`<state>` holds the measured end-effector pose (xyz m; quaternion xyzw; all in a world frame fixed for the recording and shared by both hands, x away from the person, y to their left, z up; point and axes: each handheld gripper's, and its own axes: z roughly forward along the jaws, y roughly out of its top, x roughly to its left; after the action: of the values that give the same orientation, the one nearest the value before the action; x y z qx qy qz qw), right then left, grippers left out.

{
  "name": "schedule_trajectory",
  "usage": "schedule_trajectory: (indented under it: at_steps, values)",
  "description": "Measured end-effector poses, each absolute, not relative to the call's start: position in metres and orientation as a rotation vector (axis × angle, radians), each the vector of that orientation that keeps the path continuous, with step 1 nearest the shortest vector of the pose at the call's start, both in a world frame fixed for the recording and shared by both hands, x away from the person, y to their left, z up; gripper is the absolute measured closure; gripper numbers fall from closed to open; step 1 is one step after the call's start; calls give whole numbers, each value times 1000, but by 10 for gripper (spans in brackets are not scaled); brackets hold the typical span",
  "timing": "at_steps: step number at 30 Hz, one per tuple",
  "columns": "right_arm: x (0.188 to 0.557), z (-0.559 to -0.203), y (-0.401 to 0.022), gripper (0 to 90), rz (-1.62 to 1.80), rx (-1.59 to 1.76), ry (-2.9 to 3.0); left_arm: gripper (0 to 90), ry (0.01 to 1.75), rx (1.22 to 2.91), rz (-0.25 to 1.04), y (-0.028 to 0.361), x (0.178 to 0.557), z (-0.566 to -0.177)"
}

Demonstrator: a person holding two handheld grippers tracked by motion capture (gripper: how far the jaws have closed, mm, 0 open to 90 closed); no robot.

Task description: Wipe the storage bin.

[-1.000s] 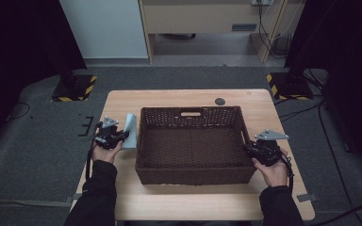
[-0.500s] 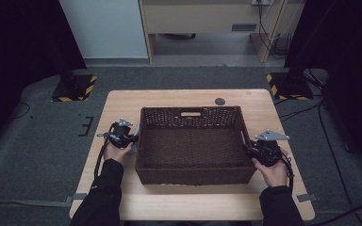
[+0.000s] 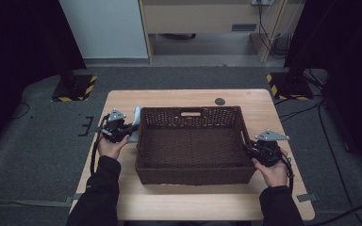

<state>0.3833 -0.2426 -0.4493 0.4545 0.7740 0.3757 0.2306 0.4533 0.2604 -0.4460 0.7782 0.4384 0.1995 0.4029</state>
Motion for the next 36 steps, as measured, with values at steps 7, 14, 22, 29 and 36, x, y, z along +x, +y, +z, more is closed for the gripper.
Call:
schedule_trajectory:
  at_steps: [7,14,22,29,36]
  values:
    - [383,-449,-243,686,1033,1252,2128,832,1214,2038,409,265,465,-482]
    - [382,-450,-243,684,1031,1244,2133,832,1242,2063,383,268,468,-491]
    - [383,-450,-243,683,1032,1244,2130,832,1112,1930,447,269,455,-444]
    - [383,-449,-243,684,1027,1242,2135,832,1106,1979,434,263,455,-450]
    - [381,-450,-242,685,1025,1248,2126,832,1172,2061,345,267,451,-482]
